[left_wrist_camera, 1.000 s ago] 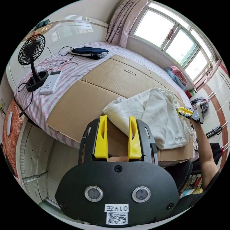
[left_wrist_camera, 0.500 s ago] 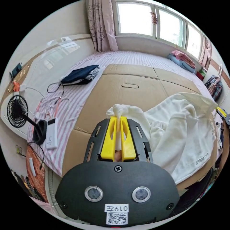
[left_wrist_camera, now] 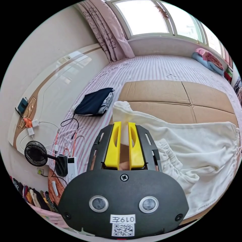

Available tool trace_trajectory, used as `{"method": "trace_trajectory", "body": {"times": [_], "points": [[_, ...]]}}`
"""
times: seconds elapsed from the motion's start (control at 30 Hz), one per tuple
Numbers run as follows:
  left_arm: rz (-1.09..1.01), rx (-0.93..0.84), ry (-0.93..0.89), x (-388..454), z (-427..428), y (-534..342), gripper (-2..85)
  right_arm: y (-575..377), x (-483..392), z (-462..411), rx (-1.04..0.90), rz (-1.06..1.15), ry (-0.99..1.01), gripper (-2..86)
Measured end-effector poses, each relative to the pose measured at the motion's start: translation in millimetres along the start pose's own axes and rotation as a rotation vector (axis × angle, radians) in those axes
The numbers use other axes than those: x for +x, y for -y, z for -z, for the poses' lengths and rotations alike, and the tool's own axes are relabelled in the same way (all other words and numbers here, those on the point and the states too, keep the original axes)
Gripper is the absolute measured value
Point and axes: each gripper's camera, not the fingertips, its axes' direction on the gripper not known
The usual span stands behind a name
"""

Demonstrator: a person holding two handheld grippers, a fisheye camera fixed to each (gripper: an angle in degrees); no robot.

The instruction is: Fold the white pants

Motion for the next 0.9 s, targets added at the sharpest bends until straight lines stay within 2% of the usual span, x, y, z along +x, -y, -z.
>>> {"method": "trace_trajectory", "body": {"times": [0.1, 0.17, 0.23, 0.43, 0.53, 0.63, 0.77, 0.9], "points": [[0.003, -0.046, 0.028, -21, -14, -19, 6.9, -7, 25, 1, -0.078, -0.084, 0.067, 17.0], [0.023, -0.042, 0.001, -41, -18, -37, 7.2, -20, 43, 18, -0.058, -0.134, 0.119, 16.9], [0.025, -0.042, -0.160, -61, -21, -69, 7.4, -37, 53, 42, -0.030, -0.146, 0.113, 15.4], [-0.017, 0.012, -0.434, -60, -23, -160, 8.6, -106, 17, 116, 0.038, -0.010, 0.144, 9.9], [0.031, -0.071, -0.598, -55, -48, -176, 10.4, -140, 7, 127, 0.026, -0.033, 0.158, 10.9], [0.125, -0.063, -0.539, -58, -61, -174, 11.6, -163, 22, 122, -0.008, -0.148, 0.161, 12.9], [0.100, -0.094, -0.550, -42, -77, -163, 12.2, -176, 50, 113, -0.046, -0.285, 0.206, 13.9], [0.051, -0.107, -0.382, -16, -89, -158, 10.3, -180, 76, 100, -0.056, -0.395, 0.322, 13.2]]}}
